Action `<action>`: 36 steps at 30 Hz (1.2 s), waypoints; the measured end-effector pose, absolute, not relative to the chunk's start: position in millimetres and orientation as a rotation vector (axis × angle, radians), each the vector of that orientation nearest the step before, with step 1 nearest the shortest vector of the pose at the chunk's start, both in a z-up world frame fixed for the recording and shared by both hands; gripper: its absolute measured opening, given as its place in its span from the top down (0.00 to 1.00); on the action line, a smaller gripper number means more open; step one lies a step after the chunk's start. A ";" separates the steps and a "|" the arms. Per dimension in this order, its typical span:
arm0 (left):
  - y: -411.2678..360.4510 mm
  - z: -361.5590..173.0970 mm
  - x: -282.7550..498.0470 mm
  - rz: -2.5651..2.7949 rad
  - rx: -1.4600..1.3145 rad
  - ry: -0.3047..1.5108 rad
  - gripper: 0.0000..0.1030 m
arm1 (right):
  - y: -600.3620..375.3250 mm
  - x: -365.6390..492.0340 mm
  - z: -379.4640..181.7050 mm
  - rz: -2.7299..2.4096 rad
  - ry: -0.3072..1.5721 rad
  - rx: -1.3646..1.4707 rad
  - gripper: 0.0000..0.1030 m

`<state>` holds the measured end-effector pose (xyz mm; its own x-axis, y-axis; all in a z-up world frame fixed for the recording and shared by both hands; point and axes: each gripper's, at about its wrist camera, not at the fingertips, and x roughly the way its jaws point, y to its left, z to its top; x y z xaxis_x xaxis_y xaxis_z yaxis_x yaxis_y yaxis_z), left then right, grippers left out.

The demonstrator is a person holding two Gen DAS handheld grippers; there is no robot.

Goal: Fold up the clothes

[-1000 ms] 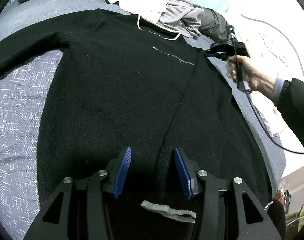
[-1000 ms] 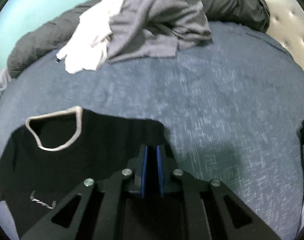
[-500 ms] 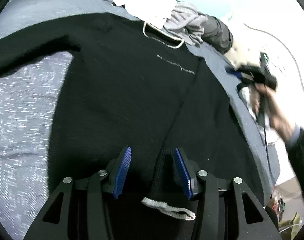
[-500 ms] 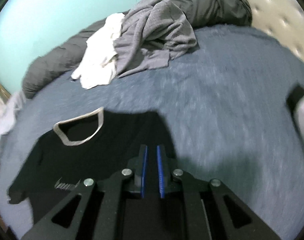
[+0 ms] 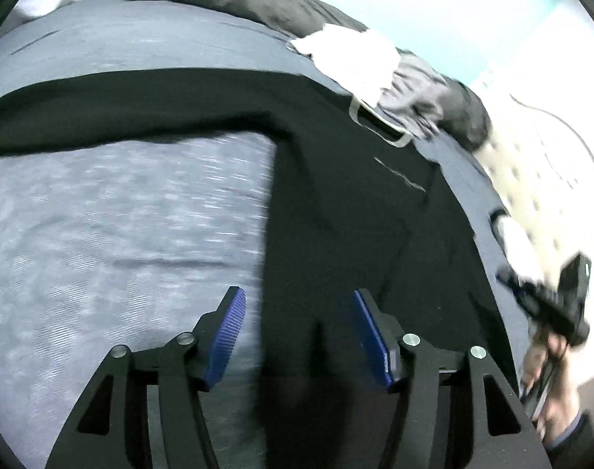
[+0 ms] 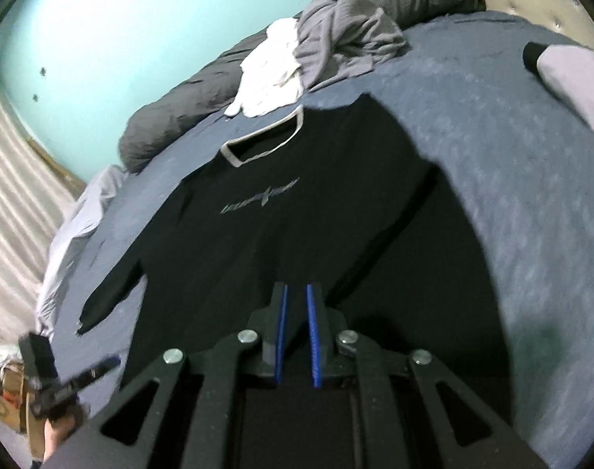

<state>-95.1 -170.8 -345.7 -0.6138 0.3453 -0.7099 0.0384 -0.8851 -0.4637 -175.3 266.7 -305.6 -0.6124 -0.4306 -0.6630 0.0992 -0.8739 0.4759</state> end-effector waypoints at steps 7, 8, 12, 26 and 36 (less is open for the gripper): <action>-249.9 -333.0 -84.9 2.688 -1.329 -0.833 0.40 | 253.6 -151.7 -311.7 -2.444 -0.642 1.148 0.87; -261.5 -331.5 -85.6 2.707 -1.345 -0.845 0.39 | 251.9 -151.1 -311.9 -2.446 -0.638 1.138 0.85; -312.1 -330.1 -89.2 2.748 -1.384 -0.954 0.37 | 249.0 -152.1 -317.6 -2.435 -0.646 1.138 0.83; -441.3 -342.6 -118.2 2.895 -1.408 -1.202 0.37 | 243.1 -161.7 -322.8 -2.425 -0.624 1.138 0.80; -476.8 -360.9 -124.3 2.945 -1.461 -1.293 0.37 | 236.9 -166.6 -327.0 -2.407 -0.592 1.157 0.80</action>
<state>-124.3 -476.8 -360.9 -0.5951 -0.0267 -0.8032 0.6094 -0.6665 -0.4294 -166.6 236.9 -327.0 -0.5753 -0.5231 -0.6288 0.1715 -0.8288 0.5326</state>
